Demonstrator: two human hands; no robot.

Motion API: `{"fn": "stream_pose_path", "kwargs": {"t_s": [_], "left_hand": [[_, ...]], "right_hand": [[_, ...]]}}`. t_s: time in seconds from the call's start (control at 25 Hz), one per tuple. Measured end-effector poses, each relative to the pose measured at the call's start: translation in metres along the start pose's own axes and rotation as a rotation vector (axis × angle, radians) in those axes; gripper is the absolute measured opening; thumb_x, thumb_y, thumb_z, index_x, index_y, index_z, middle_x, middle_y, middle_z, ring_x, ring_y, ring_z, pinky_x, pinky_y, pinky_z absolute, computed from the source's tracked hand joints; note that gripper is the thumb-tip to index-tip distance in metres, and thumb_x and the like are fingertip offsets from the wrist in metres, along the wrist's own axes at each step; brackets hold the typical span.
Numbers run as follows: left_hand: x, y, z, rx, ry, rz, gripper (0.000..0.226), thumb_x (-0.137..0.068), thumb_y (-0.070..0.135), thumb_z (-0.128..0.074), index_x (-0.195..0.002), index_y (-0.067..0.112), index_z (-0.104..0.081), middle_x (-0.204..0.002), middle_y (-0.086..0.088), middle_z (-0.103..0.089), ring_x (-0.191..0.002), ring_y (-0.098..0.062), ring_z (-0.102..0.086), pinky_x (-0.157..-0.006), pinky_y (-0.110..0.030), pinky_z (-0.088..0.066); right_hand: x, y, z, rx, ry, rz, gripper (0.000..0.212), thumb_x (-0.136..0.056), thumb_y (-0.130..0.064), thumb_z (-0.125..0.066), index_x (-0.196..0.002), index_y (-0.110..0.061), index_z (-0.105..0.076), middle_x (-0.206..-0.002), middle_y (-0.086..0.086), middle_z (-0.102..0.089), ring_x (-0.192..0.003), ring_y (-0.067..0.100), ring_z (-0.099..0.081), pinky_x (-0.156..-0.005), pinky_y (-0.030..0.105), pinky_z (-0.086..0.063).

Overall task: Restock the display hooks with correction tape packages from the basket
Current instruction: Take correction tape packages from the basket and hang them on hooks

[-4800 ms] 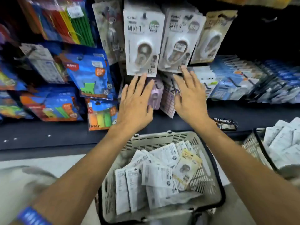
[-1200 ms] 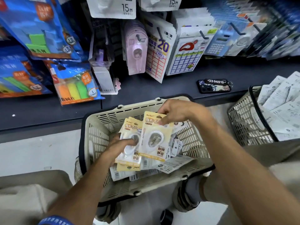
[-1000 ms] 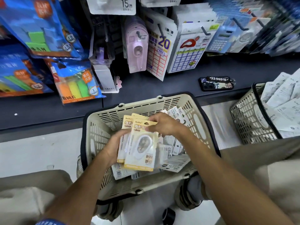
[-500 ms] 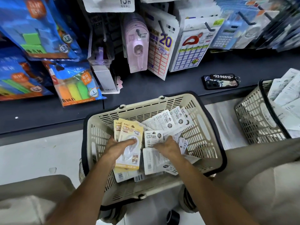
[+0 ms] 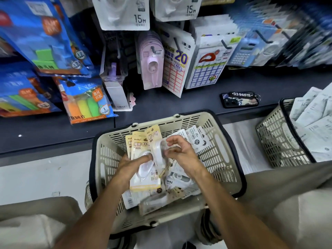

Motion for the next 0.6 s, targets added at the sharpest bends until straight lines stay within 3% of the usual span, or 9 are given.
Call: {"fn": "stream_pose_path", "kwargs": {"t_s": [0.08, 0.16, 0.24, 0.28, 0.36, 0.44, 0.52, 0.6], "left_hand": [[0.008, 0.011, -0.005, 0.064, -0.044, -0.009, 0.073, -0.053, 0.041, -0.097, -0.115, 0.027, -0.06, -0.114, 0.001, -0.071, -0.098, -0.017, -0.068, -0.079, -0.036, -0.055], [0.016, 0.023, -0.012, 0.067, -0.083, -0.016, 0.101, -0.037, 0.052, -0.096, -0.127, 0.023, -0.06, -0.12, -0.006, -0.073, -0.107, -0.03, -0.071, -0.093, -0.051, -0.057], [0.023, 0.038, -0.02, 0.037, -0.12, -0.072, 0.105, -0.024, 0.062, -0.096, -0.119, 0.028, -0.065, -0.109, -0.002, -0.078, -0.096, -0.027, -0.076, -0.084, -0.048, -0.061], [0.027, 0.047, -0.026, 0.033, -0.149, -0.103, 0.105, -0.019, 0.066, -0.096, -0.113, 0.031, -0.066, -0.101, 0.002, -0.08, -0.089, -0.024, -0.078, -0.075, -0.043, -0.063], [0.04, 0.074, -0.036, 0.038, -0.184, -0.178, 0.103, -0.015, 0.07, -0.094, -0.106, 0.032, -0.068, -0.091, 0.01, -0.081, -0.08, -0.016, -0.078, -0.066, -0.035, -0.062], [0.052, 0.112, -0.05, 0.075, -0.213, -0.274, 0.099, -0.02, 0.069, -0.096, -0.108, 0.032, -0.069, -0.095, 0.01, -0.081, -0.087, -0.015, -0.078, -0.079, -0.039, -0.062], [0.074, 0.159, -0.067, 0.106, -0.252, -0.388, 0.09, -0.029, 0.065, -0.097, -0.108, 0.033, -0.07, -0.101, 0.007, -0.08, -0.093, -0.016, -0.077, -0.085, -0.042, -0.06], [0.106, 0.208, -0.082, 0.122, -0.29, -0.509, 0.068, -0.038, 0.055, -0.094, -0.101, 0.041, -0.073, -0.099, 0.01, -0.08, -0.089, -0.012, -0.077, -0.078, -0.036, -0.059]], "right_hand": [[0.01, -0.001, 0.008, -0.111, 0.087, -0.005, 0.046, -0.083, -0.004, -0.078, -0.119, -0.027, -0.063, -0.131, -0.002, -0.059, -0.101, 0.01, -0.067, -0.079, 0.023, -0.057], [0.017, 0.0, 0.005, -0.129, 0.038, -0.064, 0.057, -0.075, -0.03, -0.085, -0.126, -0.032, -0.06, -0.134, -0.007, -0.059, -0.115, 0.013, -0.063, -0.091, 0.03, -0.054], [0.024, -0.005, 0.002, -0.011, -0.097, -0.138, 0.058, -0.072, -0.05, -0.084, -0.122, -0.028, -0.066, -0.124, -0.003, -0.07, -0.115, 0.018, -0.066, -0.101, 0.042, -0.052], [0.028, -0.015, 0.006, 0.067, -0.132, -0.147, 0.056, -0.073, -0.054, -0.083, -0.116, -0.021, -0.07, -0.115, -0.001, -0.075, -0.108, 0.02, -0.07, -0.098, 0.044, -0.054], [0.031, -0.054, 0.029, 0.185, -0.076, -0.091, 0.064, -0.065, -0.064, -0.084, -0.094, -0.008, -0.071, -0.092, 0.0, -0.078, -0.082, 0.017, -0.072, -0.073, 0.036, -0.059], [0.038, -0.108, 0.059, 0.221, 0.032, 0.009, 0.066, -0.058, -0.065, -0.086, -0.087, -0.009, -0.066, -0.079, 0.0, -0.076, -0.063, 0.014, -0.064, -0.052, 0.03, -0.049], [0.055, -0.163, 0.081, 0.115, 0.074, 0.118, 0.054, -0.066, -0.054, -0.088, -0.09, -0.013, -0.063, -0.082, 0.006, -0.074, -0.064, 0.02, -0.063, -0.05, 0.03, -0.047], [0.081, -0.218, 0.1, 0.012, 0.083, 0.24, 0.041, -0.074, -0.042, -0.085, -0.098, -0.015, -0.065, -0.087, 0.008, -0.075, -0.063, 0.019, -0.068, -0.047, 0.028, -0.05]]}}
Point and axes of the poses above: each hand's wrist, its own x-axis away from the middle knuckle, its own z-axis out of the back of the hand, y = z × x, the point moved 10 cm from there along -x, towards the middle knuckle
